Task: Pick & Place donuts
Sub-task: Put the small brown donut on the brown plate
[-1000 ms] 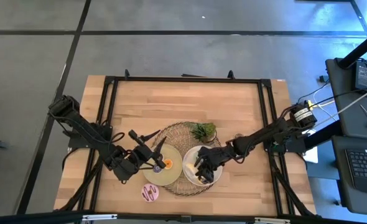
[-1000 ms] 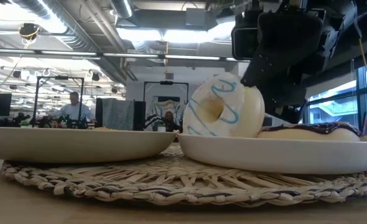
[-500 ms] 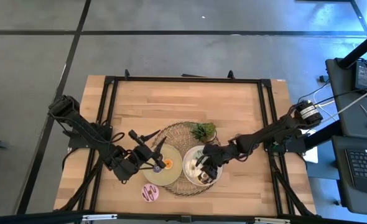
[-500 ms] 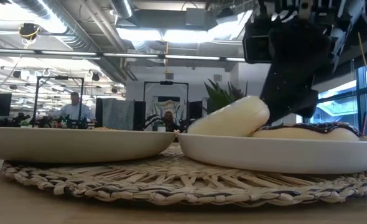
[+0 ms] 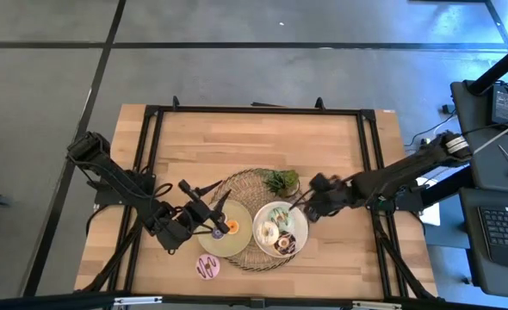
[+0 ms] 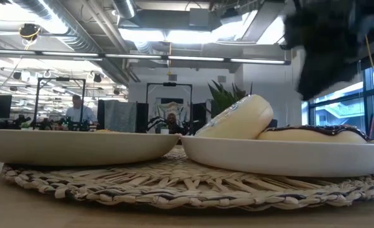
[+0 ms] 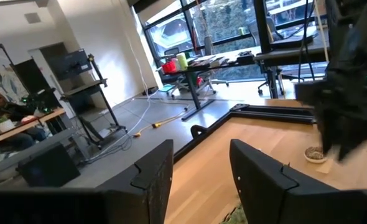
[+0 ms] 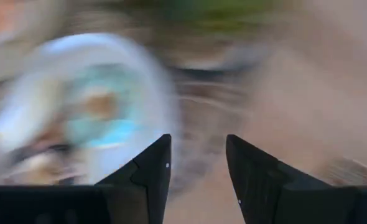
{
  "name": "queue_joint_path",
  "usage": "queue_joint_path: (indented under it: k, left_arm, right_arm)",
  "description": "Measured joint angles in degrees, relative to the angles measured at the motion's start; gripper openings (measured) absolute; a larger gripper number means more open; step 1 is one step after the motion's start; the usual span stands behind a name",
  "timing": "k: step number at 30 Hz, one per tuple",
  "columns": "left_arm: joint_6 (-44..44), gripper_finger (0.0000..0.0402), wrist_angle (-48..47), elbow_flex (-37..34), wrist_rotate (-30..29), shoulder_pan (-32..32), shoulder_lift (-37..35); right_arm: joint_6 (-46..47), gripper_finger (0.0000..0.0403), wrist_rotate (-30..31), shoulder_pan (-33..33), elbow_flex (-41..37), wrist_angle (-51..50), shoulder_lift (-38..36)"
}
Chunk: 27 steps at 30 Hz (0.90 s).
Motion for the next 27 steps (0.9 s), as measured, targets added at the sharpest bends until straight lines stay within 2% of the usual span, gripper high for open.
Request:
queue_joint_path:
  k: [4,8,16,21,27]
  left_arm:
    - [-0.06,0.0153,0.01,-0.02,1.18,0.03,0.00]
    - [-0.06,0.0155,0.00,-0.02,1.24,0.07,0.00]
    - [-0.06,0.0150,-0.02,-0.02,1.32,0.83,0.00]
    - [-0.06,0.0154,-0.02,-0.02,1.32,0.81,0.00]
    - [-0.06,0.0153,-0.22,-0.02,1.32,0.81,0.00]
  right_arm:
    - [10.55,0.0155,5.40,-0.02,0.00,-14.99,-1.58]
    - [16.22,0.0155,4.96,-0.20,0.00,-21.89,-0.61]
    - [16.08,0.0151,1.66,-3.40,-0.48,-24.25,1.81]
    - [16.11,0.0140,-1.86,-5.80,-5.14,-24.86,1.91]
    - [15.99,0.0125,-2.40,-7.51,-9.33,-20.02,1.89]
